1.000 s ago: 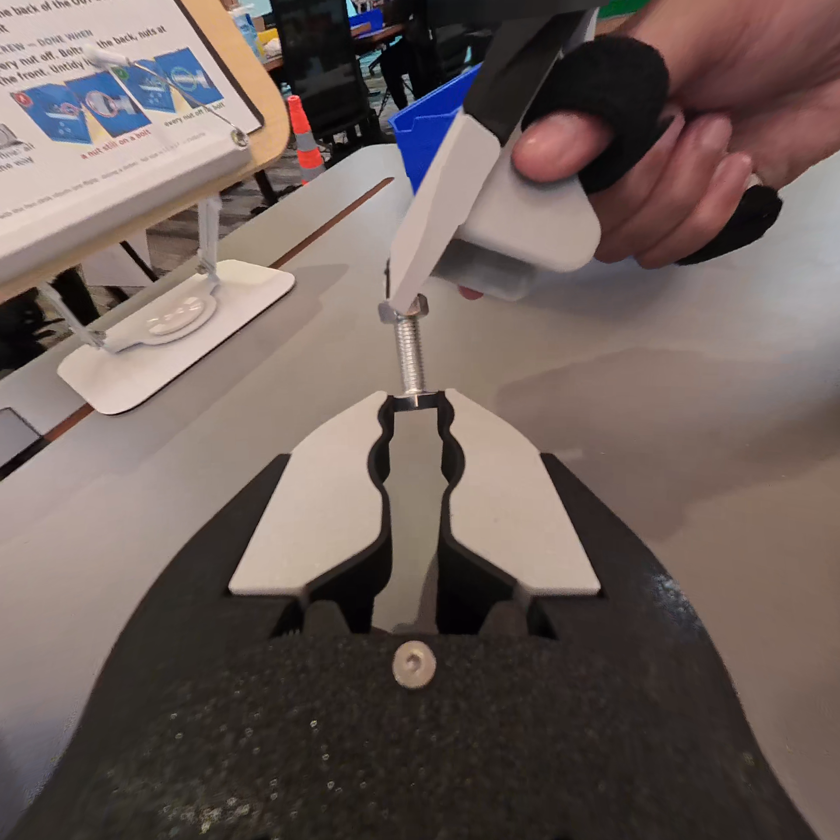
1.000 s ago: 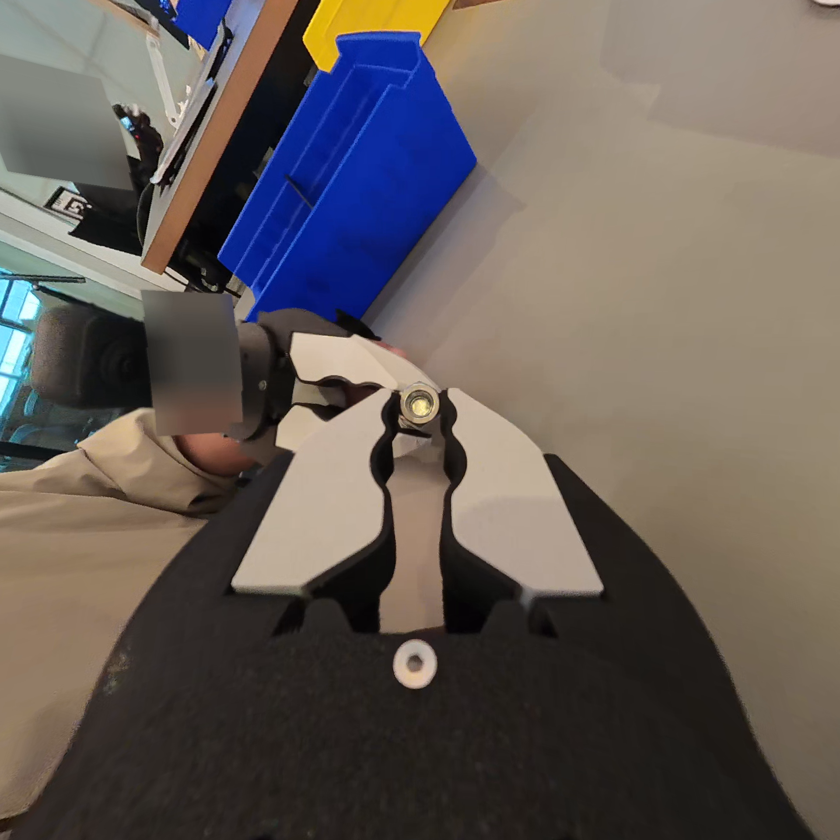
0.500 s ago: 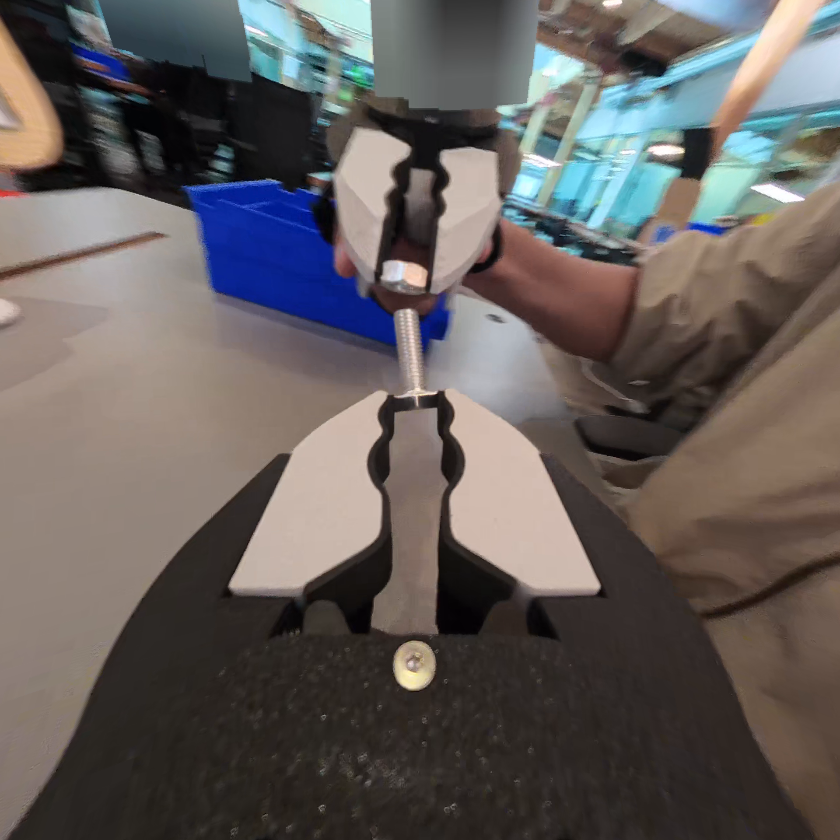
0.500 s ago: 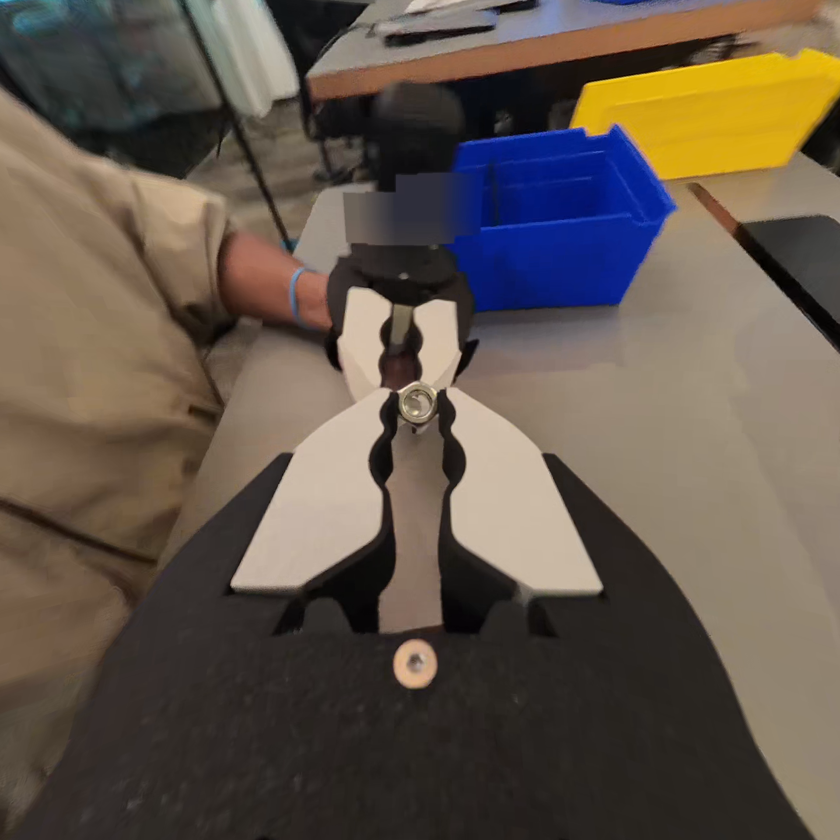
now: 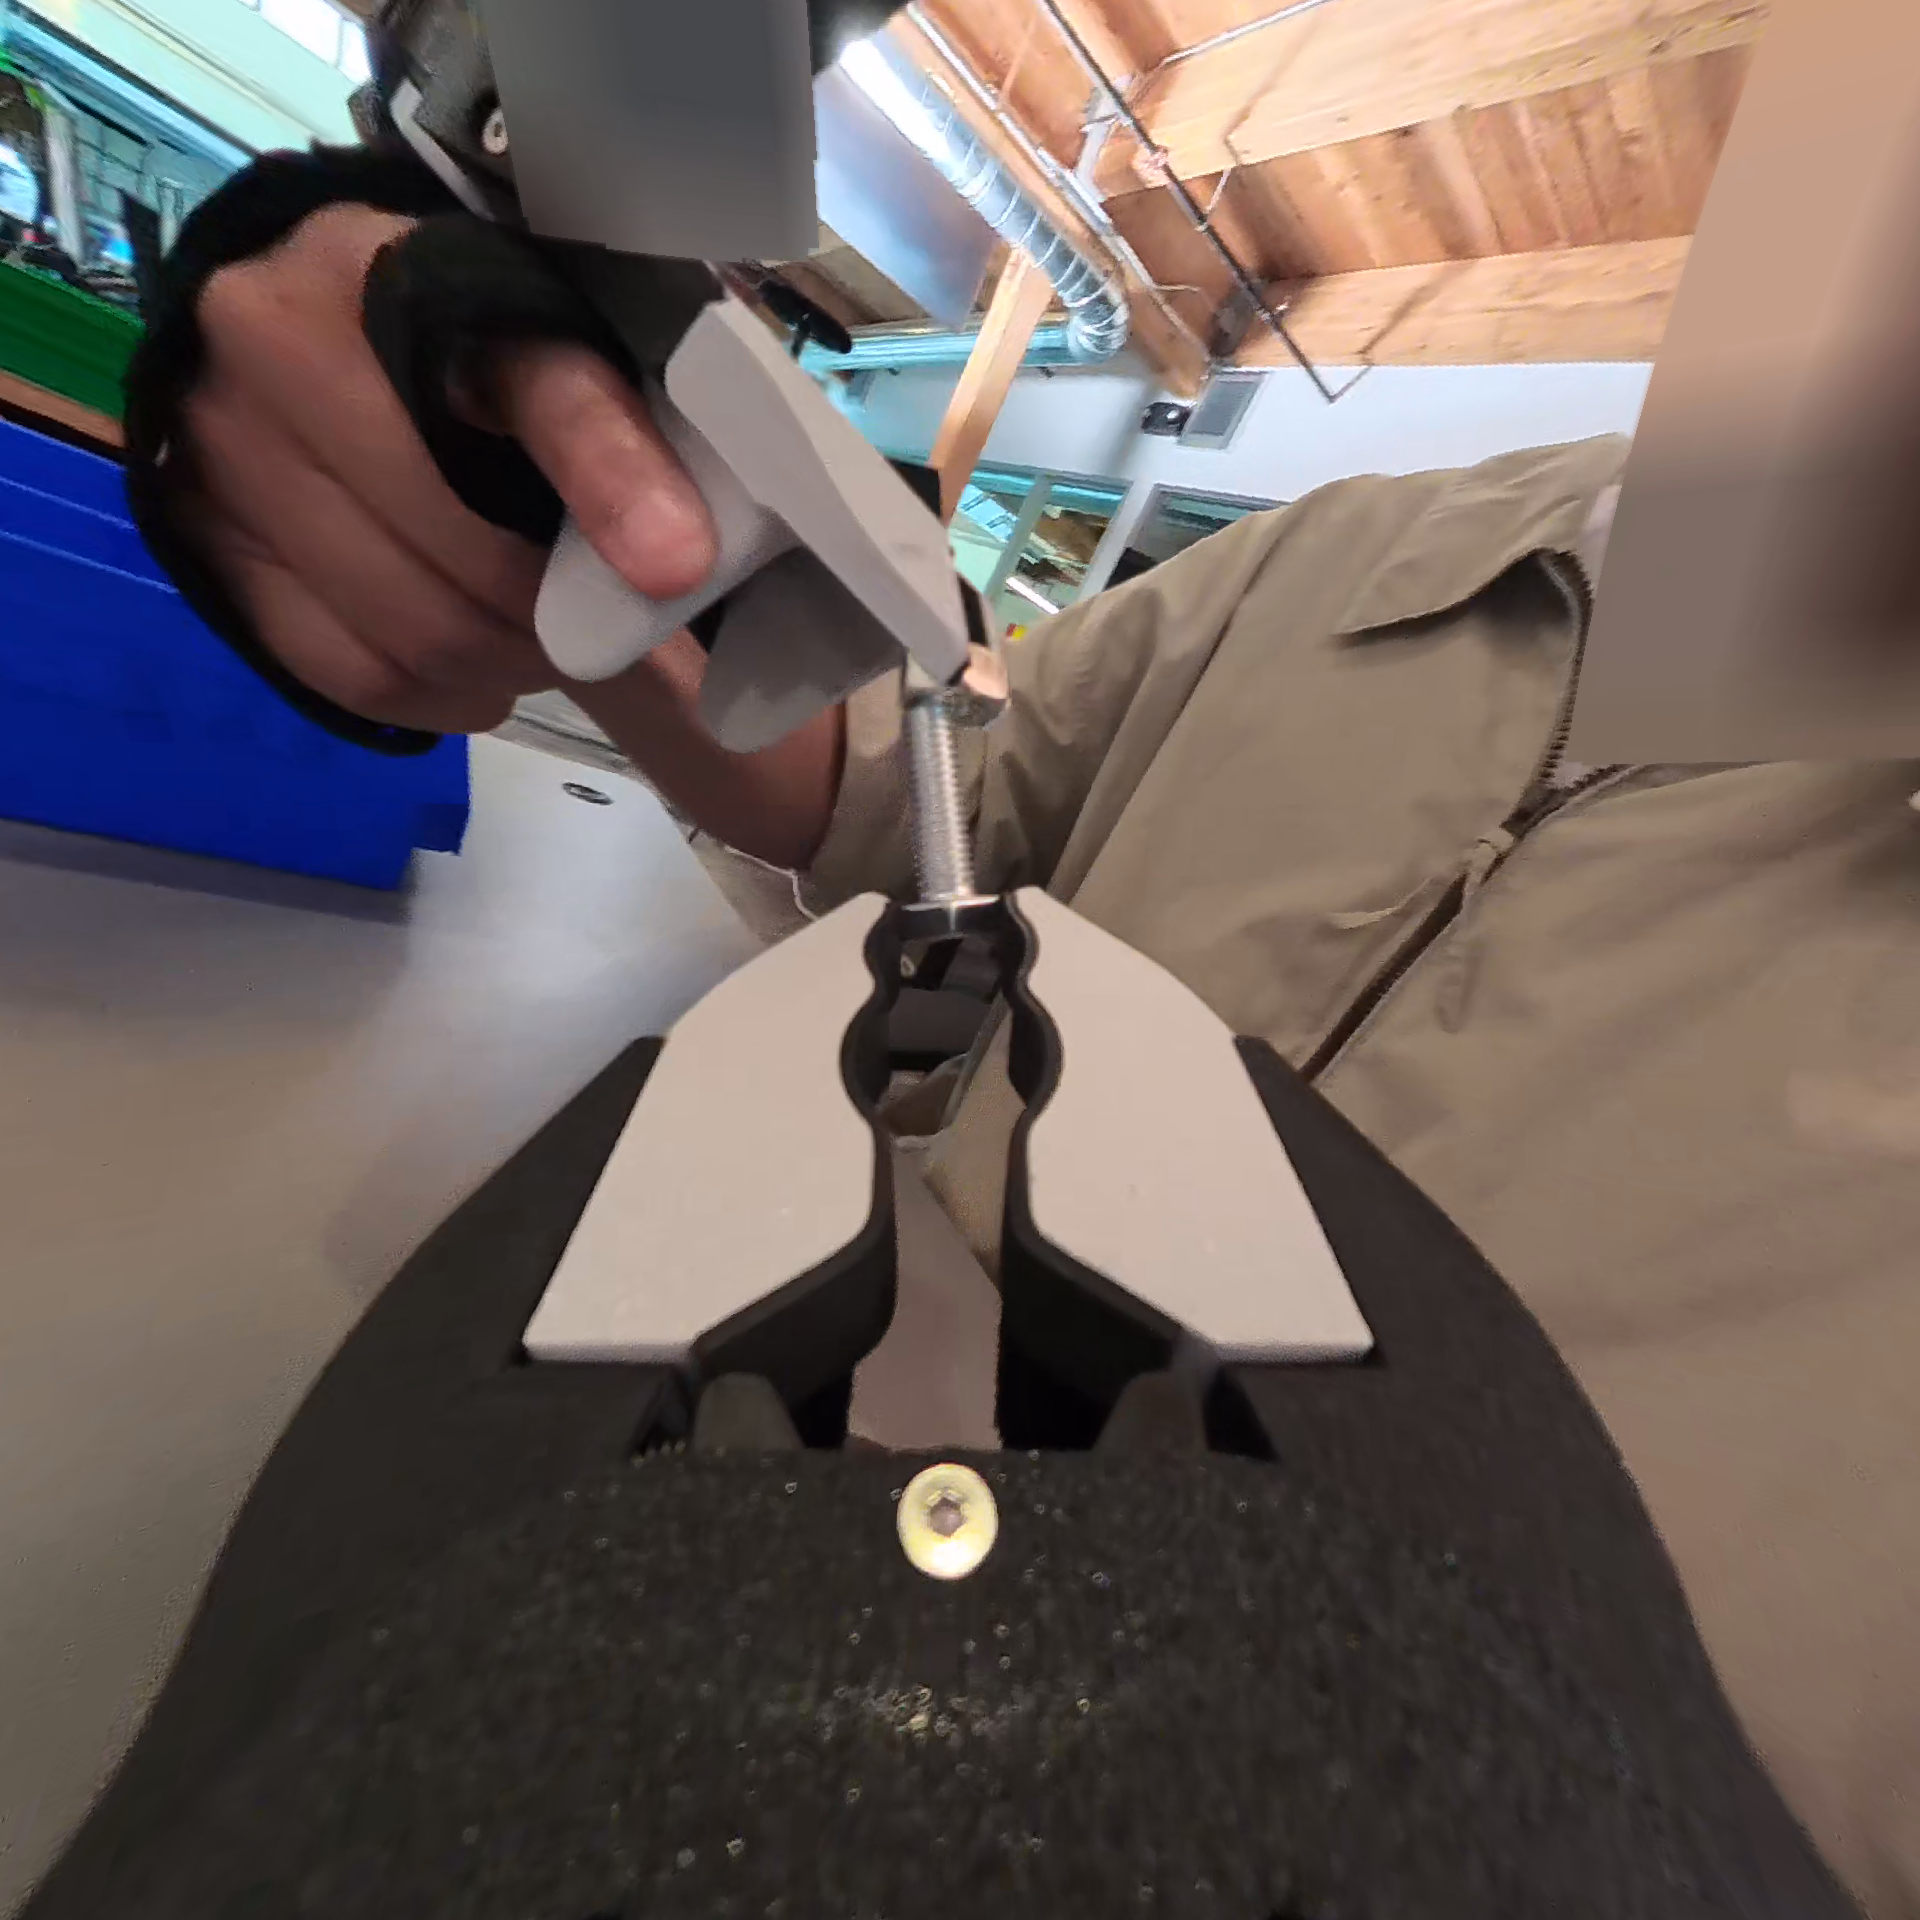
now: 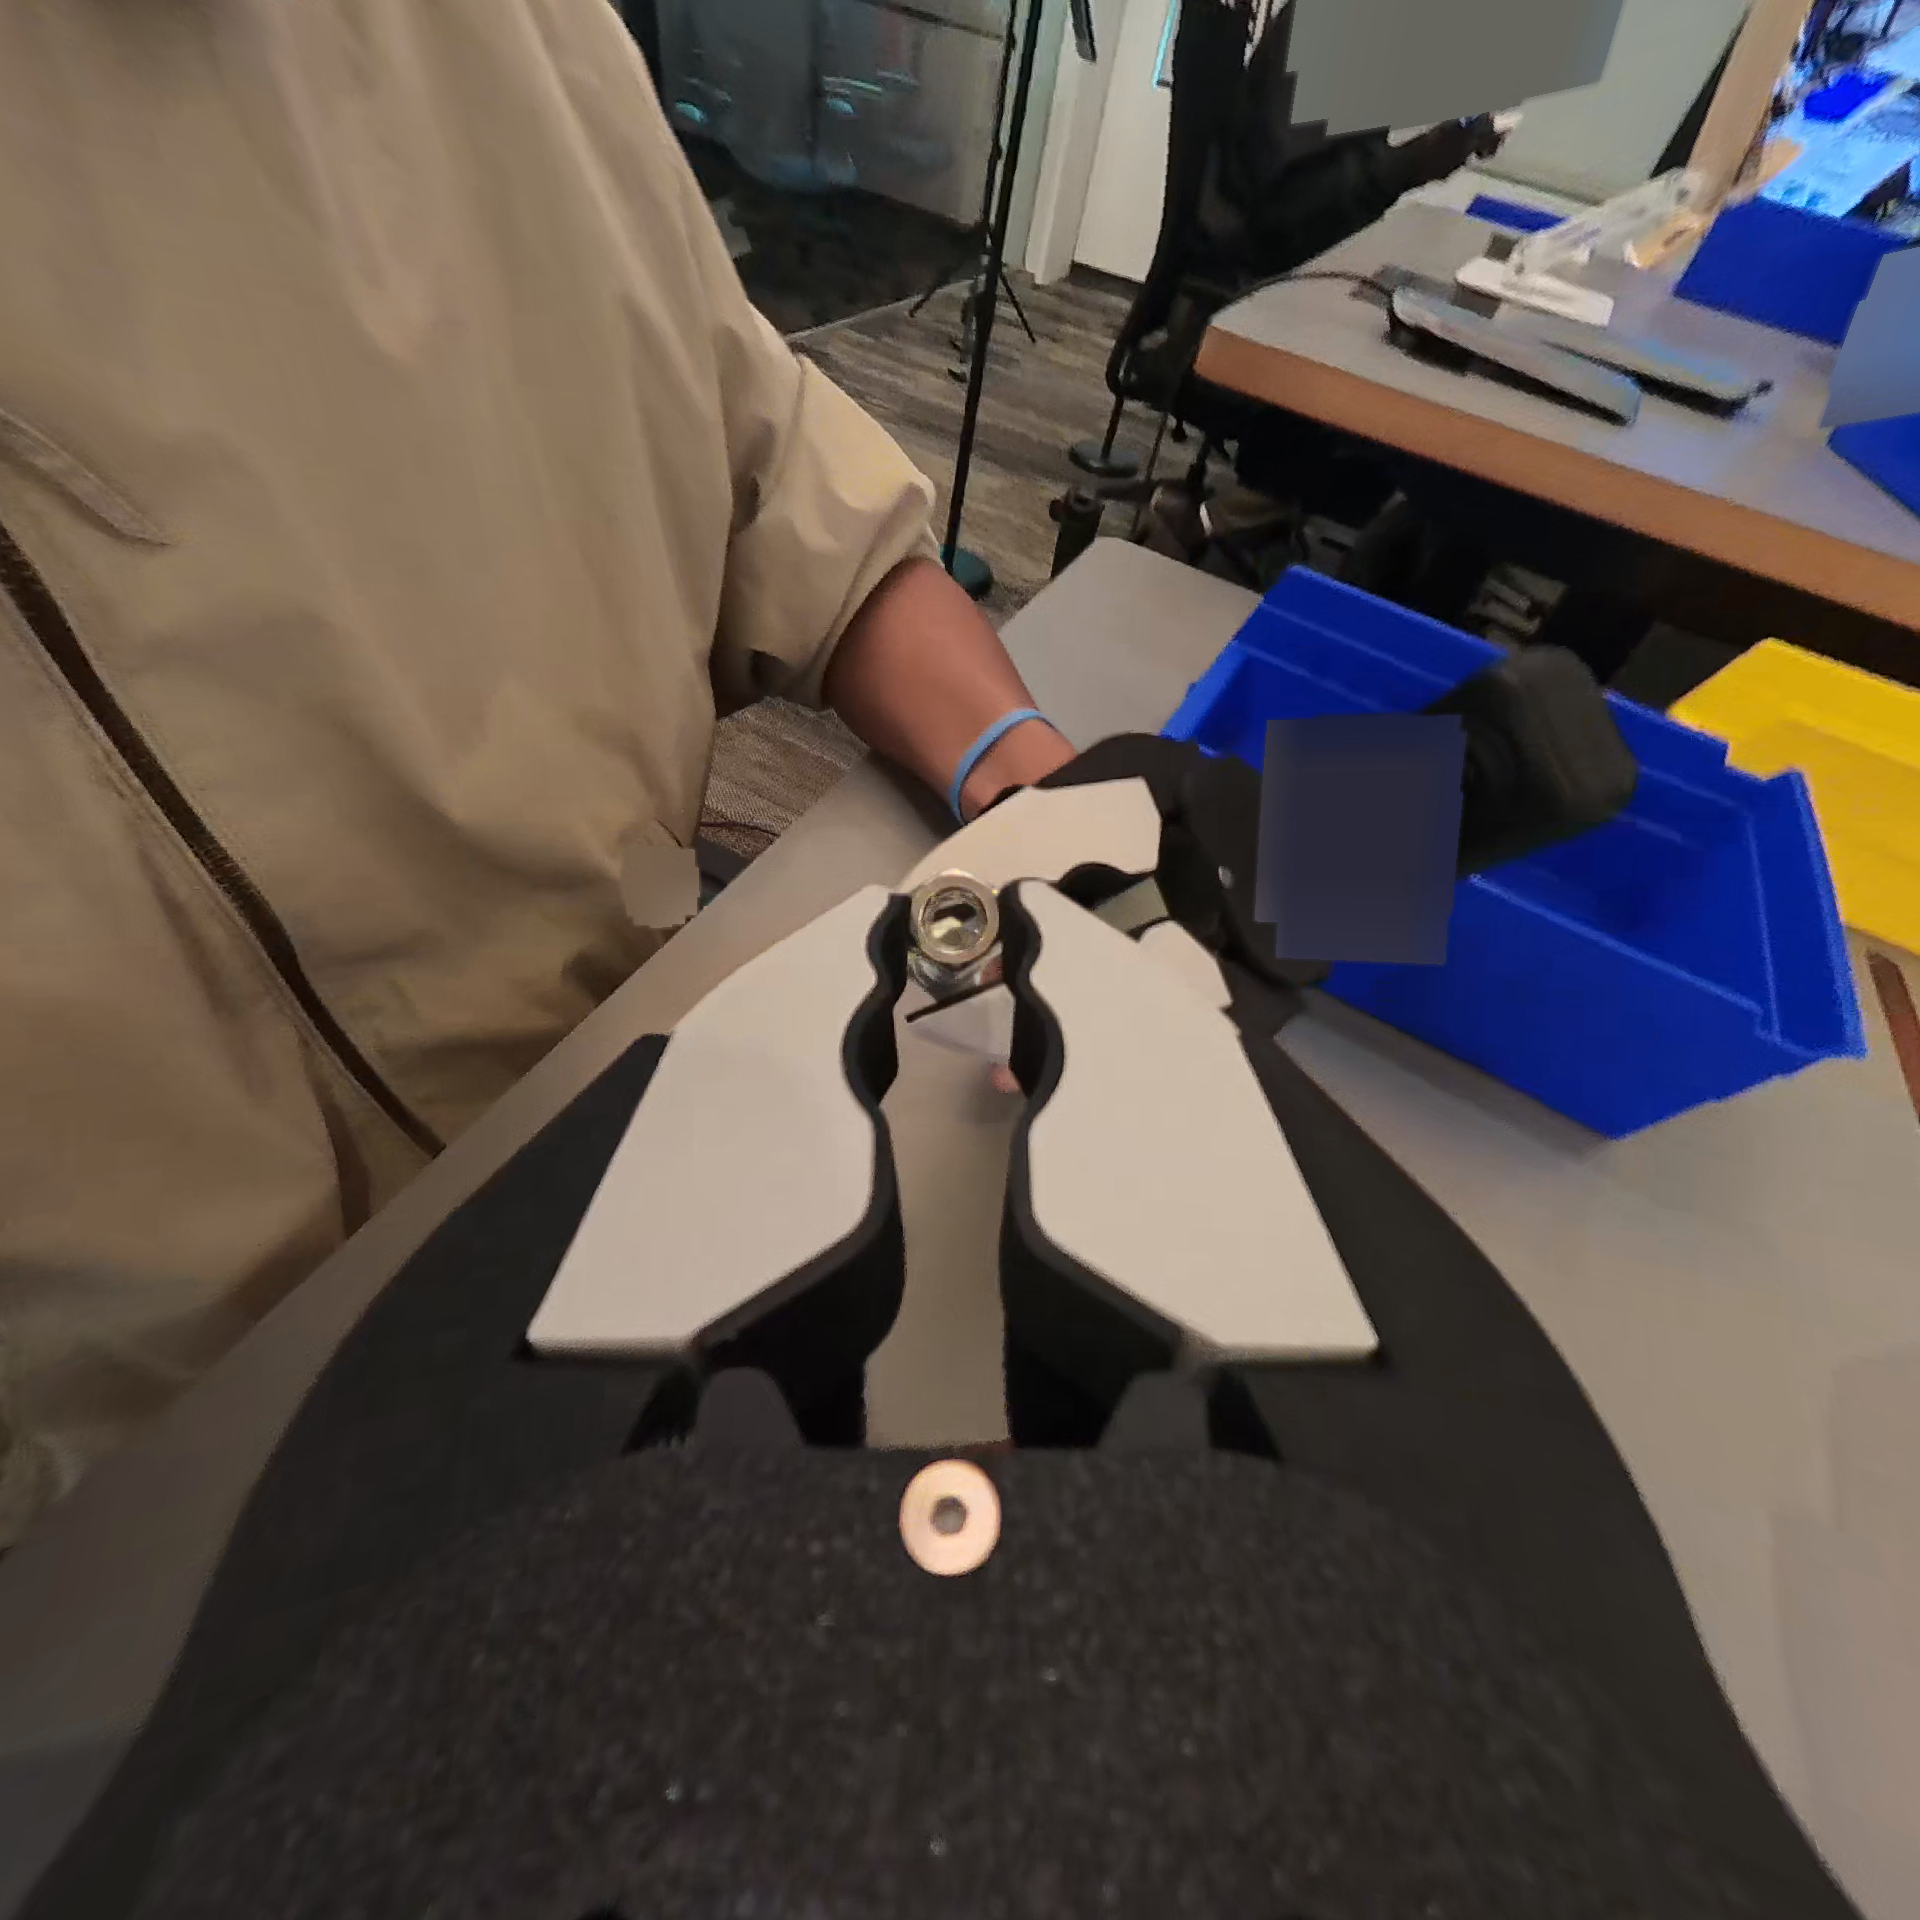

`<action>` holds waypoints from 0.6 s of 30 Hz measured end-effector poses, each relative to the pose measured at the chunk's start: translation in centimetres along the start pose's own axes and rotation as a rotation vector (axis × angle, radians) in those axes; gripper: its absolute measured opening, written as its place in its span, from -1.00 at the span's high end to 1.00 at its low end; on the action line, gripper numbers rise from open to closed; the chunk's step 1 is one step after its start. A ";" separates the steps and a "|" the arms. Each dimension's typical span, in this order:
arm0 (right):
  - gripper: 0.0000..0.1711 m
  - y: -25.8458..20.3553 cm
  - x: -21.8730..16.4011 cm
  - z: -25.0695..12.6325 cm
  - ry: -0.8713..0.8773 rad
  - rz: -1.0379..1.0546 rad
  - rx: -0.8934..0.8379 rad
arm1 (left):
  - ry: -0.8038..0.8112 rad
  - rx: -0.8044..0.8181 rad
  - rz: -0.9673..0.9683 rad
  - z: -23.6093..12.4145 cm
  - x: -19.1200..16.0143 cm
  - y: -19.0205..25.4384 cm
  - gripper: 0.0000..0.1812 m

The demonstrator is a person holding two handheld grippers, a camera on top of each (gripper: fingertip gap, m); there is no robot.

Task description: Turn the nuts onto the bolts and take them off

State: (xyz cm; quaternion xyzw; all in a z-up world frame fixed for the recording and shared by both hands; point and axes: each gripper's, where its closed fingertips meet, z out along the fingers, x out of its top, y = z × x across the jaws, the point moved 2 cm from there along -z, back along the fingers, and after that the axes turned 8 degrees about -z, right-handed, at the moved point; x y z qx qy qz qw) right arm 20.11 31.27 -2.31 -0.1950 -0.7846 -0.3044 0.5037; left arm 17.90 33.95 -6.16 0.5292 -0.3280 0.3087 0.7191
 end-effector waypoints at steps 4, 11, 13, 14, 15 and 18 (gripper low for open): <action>0.80 -0.5 1.0 0.6 0.021 -0.066 0.024 | 0.000 -0.092 -0.039 0.1 0.0 1.0 0.81; 0.80 -0.7 1.1 0.9 0.024 -0.103 0.061 | -0.005 -0.193 -0.094 0.2 -0.3 1.9 0.81; 0.80 -0.7 1.1 1.0 0.020 -0.108 0.070 | -0.007 -0.199 -0.100 0.1 -0.4 1.9 0.81; 0.80 -0.8 1.1 1.1 0.023 -0.109 0.078 | -0.014 -0.211 -0.108 0.2 -0.5 1.9 0.81; 0.80 -0.9 1.1 1.3 0.033 -0.107 0.089 | -0.019 -0.222 -0.109 0.2 -0.6 2.1 0.81; 0.80 -1.1 1.4 1.4 0.072 -0.095 0.110 | -0.020 -0.248 -0.119 0.3 -0.6 2.4 0.81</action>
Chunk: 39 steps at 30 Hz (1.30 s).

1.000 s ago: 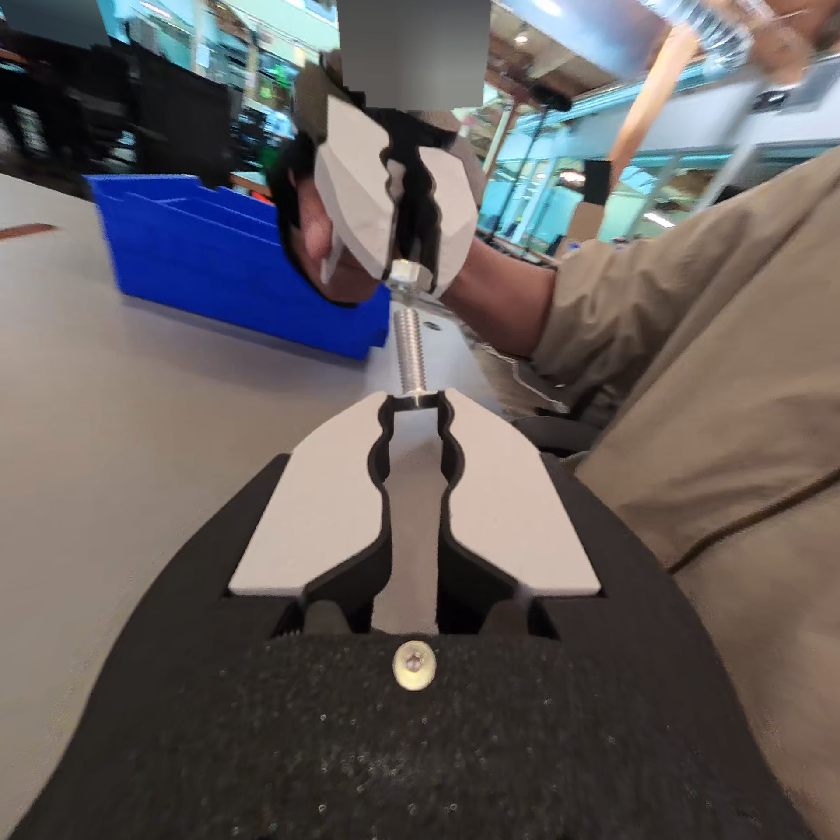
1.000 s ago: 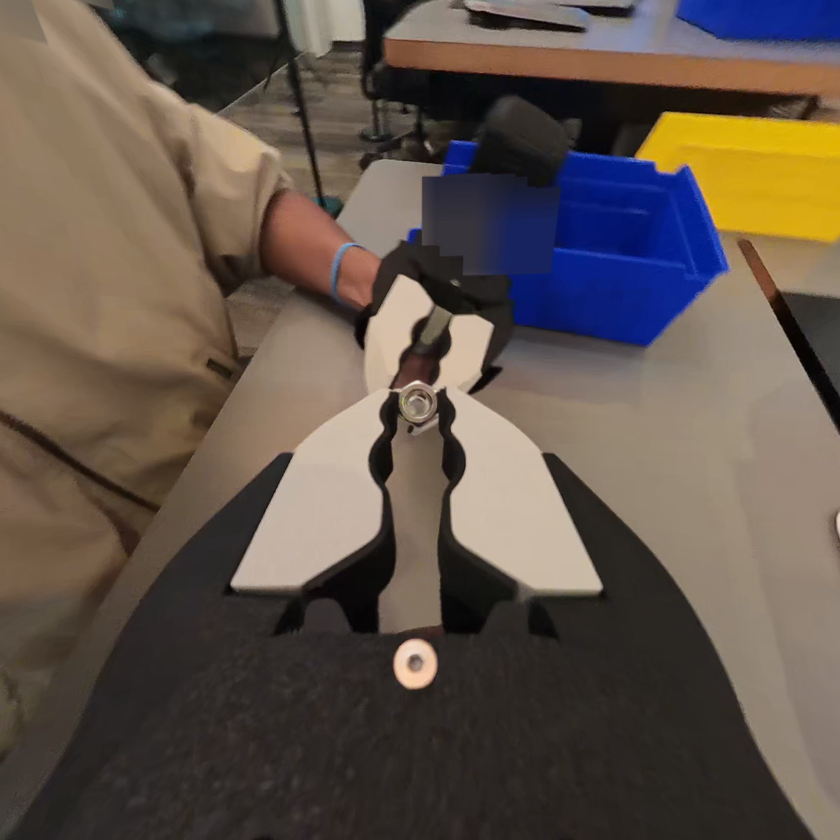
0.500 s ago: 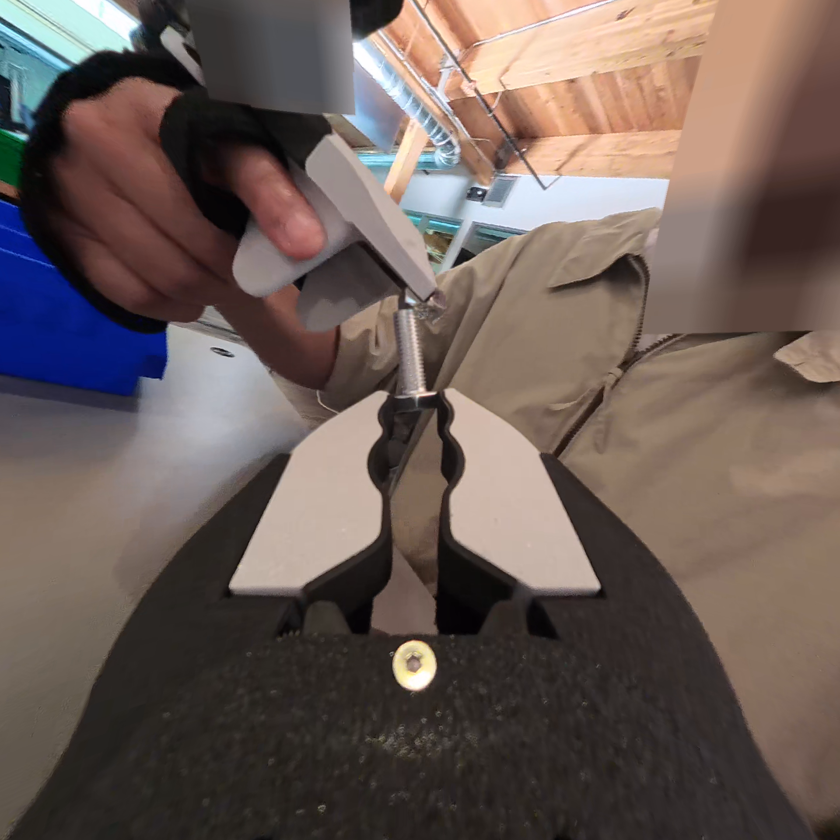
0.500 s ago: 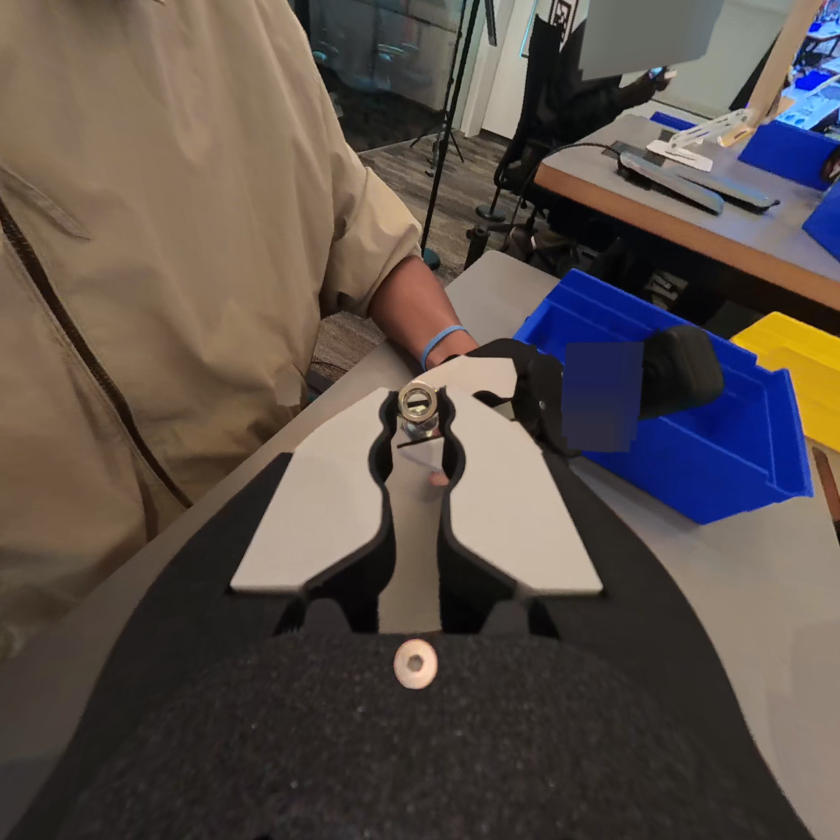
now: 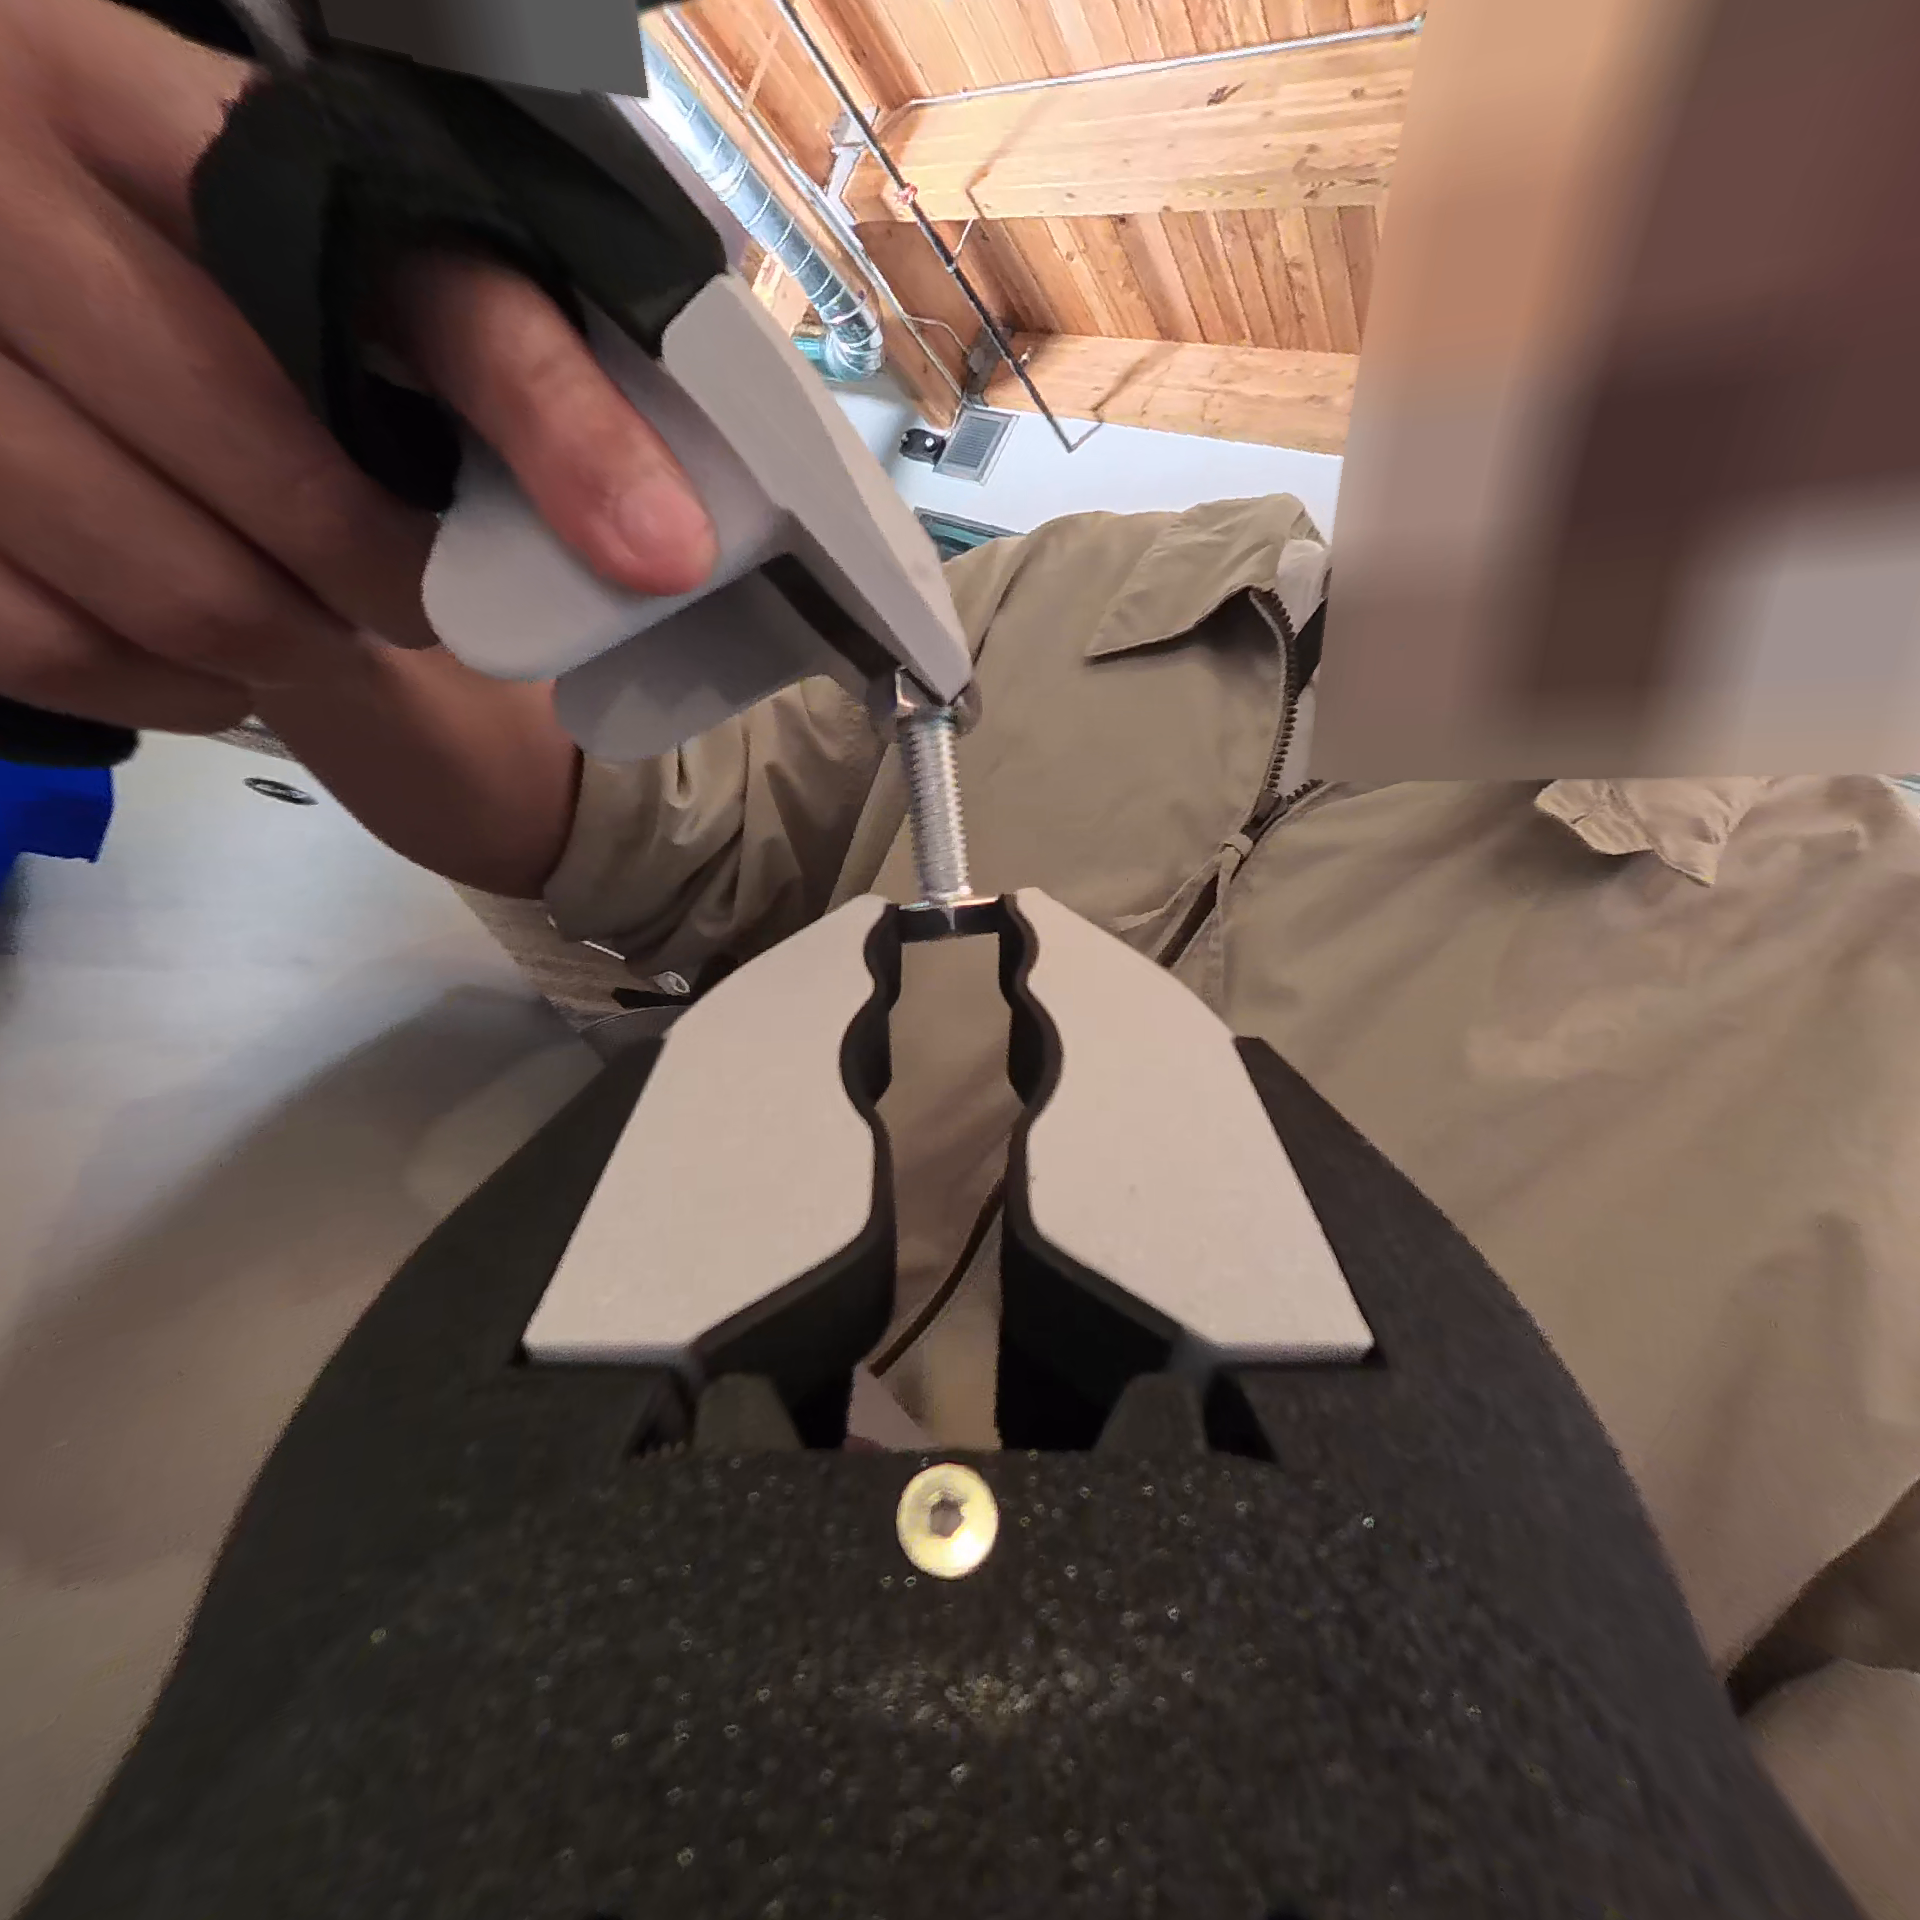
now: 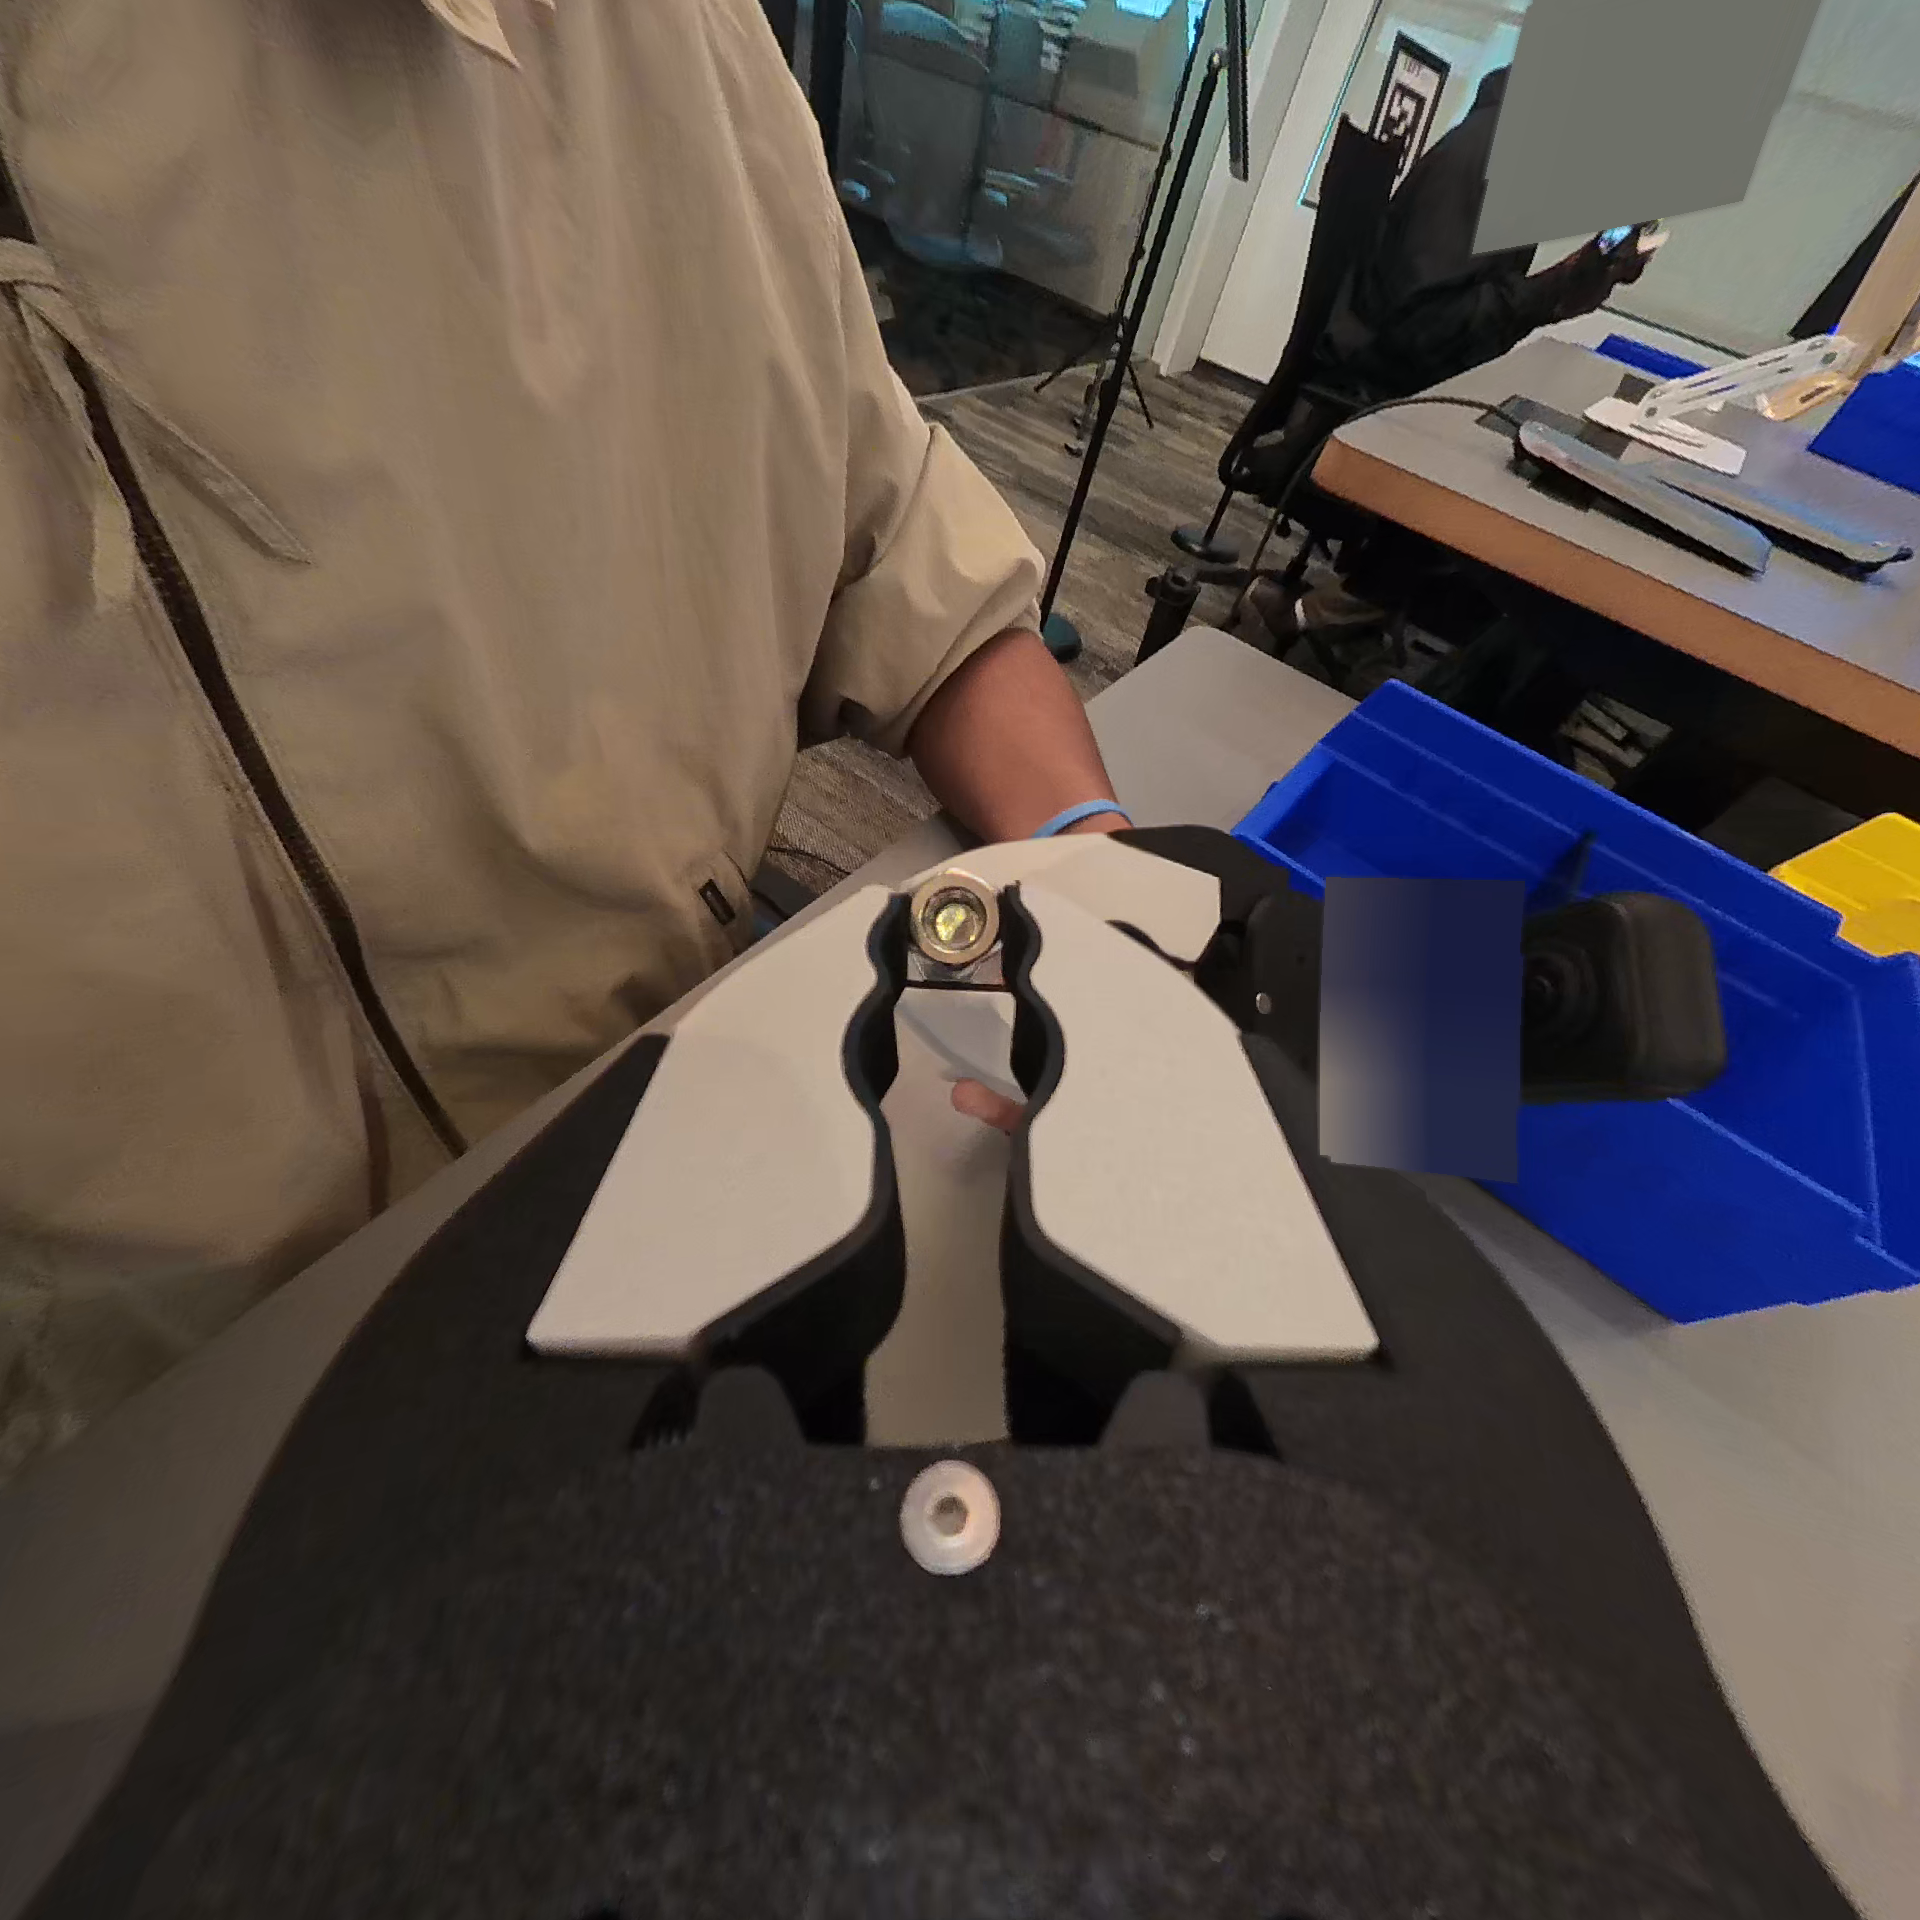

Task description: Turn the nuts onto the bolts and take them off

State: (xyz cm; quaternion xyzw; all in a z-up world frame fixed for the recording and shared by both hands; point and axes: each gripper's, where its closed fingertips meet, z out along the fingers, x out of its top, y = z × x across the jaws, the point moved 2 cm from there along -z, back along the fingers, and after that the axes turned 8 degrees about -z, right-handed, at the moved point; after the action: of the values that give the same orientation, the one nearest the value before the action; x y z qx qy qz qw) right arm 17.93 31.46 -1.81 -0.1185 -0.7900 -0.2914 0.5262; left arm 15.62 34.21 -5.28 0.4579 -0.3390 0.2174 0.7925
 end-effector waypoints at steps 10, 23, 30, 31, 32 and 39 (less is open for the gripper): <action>0.79 0.4 -0.4 0.0 0.044 0.066 0.023 | 0.013 0.013 -0.007 -0.6 0.2 -0.3 0.81; 0.79 2.6 -3.3 -2.7 0.019 0.307 -0.175 | 0.075 0.447 0.215 -2.9 2.4 -3.3 0.81; 0.79 4.4 -5.0 -3.5 -0.029 0.416 -0.327 | 0.088 0.673 0.307 -4.1 3.0 -5.2 0.81; 0.79 4.4 -5.1 -3.5 -0.042 0.417 -0.335 | 0.090 0.683 0.310 -4.3 3.0 -5.3 0.81; 0.80 4.4 -5.2 -3.6 -0.062 0.419 -0.339 | 0.087 0.696 0.313 -4.4 3.1 -5.4 0.81; 0.80 4.7 -6.3 -4.1 -0.170 0.514 -0.376 | 0.028 0.907 0.418 -5.3 3.2 -6.6 0.81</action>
State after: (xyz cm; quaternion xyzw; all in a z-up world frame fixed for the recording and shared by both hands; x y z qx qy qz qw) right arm 26.08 33.60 -4.77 -0.4329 -0.7078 -0.2790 0.4835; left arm 23.88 35.73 -8.55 0.6759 -0.2839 0.5033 0.4574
